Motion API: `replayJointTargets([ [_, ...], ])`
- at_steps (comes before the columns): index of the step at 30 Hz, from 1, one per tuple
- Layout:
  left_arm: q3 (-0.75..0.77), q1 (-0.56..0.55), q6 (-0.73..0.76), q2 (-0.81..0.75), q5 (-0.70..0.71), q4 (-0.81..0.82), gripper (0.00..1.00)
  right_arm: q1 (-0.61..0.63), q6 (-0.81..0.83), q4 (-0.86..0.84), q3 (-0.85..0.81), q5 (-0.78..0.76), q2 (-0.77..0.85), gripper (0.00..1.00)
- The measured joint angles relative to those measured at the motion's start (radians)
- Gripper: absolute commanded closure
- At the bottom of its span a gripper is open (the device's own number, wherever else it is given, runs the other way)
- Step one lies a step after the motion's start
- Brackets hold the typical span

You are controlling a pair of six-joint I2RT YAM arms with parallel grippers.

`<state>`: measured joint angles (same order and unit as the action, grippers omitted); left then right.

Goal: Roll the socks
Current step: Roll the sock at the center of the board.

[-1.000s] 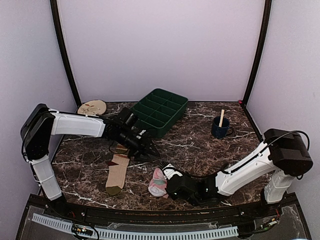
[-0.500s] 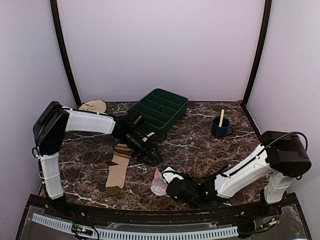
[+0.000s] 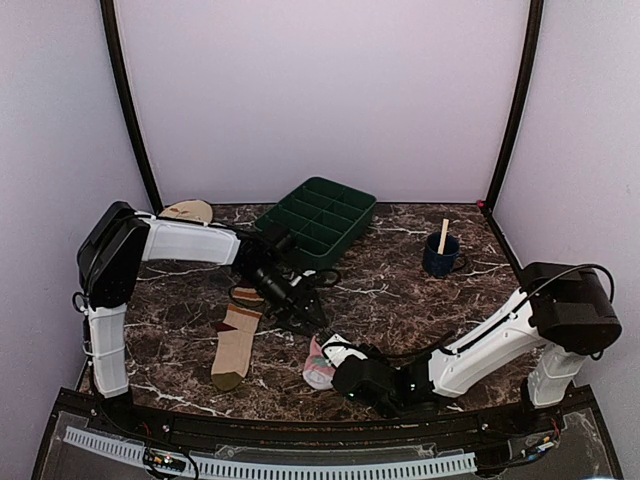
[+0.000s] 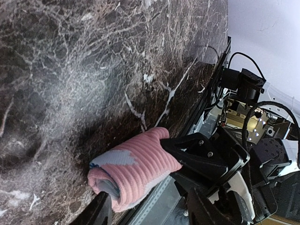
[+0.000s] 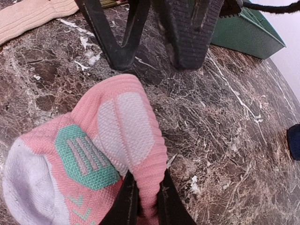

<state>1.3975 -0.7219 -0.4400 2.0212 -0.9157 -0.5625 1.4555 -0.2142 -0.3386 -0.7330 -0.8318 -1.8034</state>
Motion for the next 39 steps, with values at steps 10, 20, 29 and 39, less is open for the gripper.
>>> replayJointTargets([
  [10,-0.001,-0.022,-0.026,0.008,-0.035,-0.018,0.39,0.008,0.040,-0.016,-0.008,-0.032,-0.026,1.00],
  [20,0.010,-0.049,-0.035,0.042,-0.034,-0.061,0.38,0.012,0.079,-0.034,-0.010,-0.055,-0.033,1.00],
  [29,0.011,-0.073,-0.045,0.068,-0.032,-0.093,0.63,0.026,0.084,-0.048,-0.010,-0.070,-0.033,1.00],
  [39,0.015,-0.082,-0.076,0.079,-0.017,-0.097,0.91,0.037,0.074,-0.050,0.005,-0.082,-0.033,1.00],
])
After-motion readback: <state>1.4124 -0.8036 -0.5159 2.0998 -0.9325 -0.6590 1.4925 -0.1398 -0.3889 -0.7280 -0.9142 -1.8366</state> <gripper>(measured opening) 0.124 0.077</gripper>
